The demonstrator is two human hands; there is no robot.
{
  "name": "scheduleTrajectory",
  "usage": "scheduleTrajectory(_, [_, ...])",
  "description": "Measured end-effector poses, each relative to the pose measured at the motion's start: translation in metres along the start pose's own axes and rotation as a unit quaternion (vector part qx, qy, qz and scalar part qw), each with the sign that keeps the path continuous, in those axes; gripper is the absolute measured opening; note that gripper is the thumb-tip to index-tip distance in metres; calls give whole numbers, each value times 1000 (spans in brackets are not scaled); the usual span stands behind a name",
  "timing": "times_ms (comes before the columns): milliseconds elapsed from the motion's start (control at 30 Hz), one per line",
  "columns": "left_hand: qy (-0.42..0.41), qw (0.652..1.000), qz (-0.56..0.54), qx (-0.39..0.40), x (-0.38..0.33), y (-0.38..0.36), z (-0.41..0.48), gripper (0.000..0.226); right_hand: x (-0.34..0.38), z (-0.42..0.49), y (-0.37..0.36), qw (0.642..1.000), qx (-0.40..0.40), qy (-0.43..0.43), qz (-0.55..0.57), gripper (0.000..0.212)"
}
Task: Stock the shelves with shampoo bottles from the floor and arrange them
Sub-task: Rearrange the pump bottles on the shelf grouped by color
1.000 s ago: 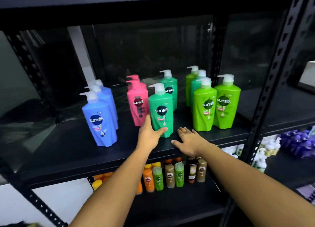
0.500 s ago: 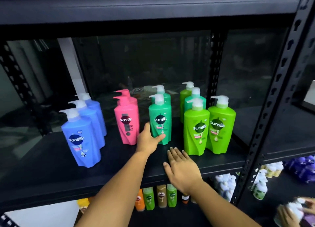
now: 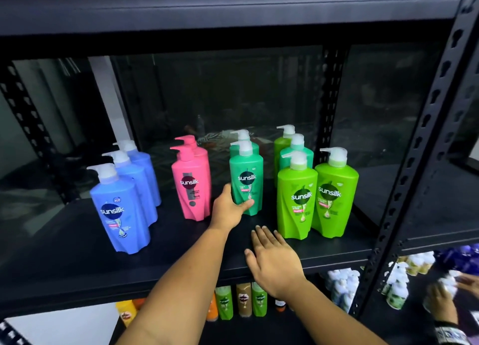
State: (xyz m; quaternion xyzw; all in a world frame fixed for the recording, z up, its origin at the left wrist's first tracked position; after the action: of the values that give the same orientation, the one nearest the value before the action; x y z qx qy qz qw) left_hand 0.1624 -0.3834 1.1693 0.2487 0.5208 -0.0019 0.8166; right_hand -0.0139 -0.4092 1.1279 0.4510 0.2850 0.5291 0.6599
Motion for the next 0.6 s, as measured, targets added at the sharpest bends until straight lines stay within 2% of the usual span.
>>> scheduleTrajectory(267, [5, 1000, 13, 8, 8, -5, -2, 50, -4, 0, -5, 999, -40, -9, -25, 61])
scheduleTrajectory(367, [-17, 997, 75, 29, 13, 1, -19, 52, -4, 0, -3, 998, -55, 0, -21, 62])
scheduleTrajectory(500, [-35, 978, 192, 79, 17, 11, -43, 70, -4, -4, 5, 996, -81, 32, 3, 59])
scheduleTrajectory(600, [-42, 960, 240, 138, 20, 16, -59, 60, -7, -16, 15, 991, -105, 51, 59, 48])
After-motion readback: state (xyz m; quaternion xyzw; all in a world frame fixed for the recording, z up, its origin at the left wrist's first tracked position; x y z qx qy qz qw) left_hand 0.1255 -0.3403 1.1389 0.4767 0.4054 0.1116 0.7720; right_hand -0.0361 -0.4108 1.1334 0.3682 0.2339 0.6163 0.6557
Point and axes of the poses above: each hand's wrist, its own z-axis towards the middle knuckle, its own y-axis out of the back of the hand, x = y × z, the point moved 6 cm from there along z, towards the middle knuckle, and after that the axes turned 7 degrees about -x, right-handed, at the moved point
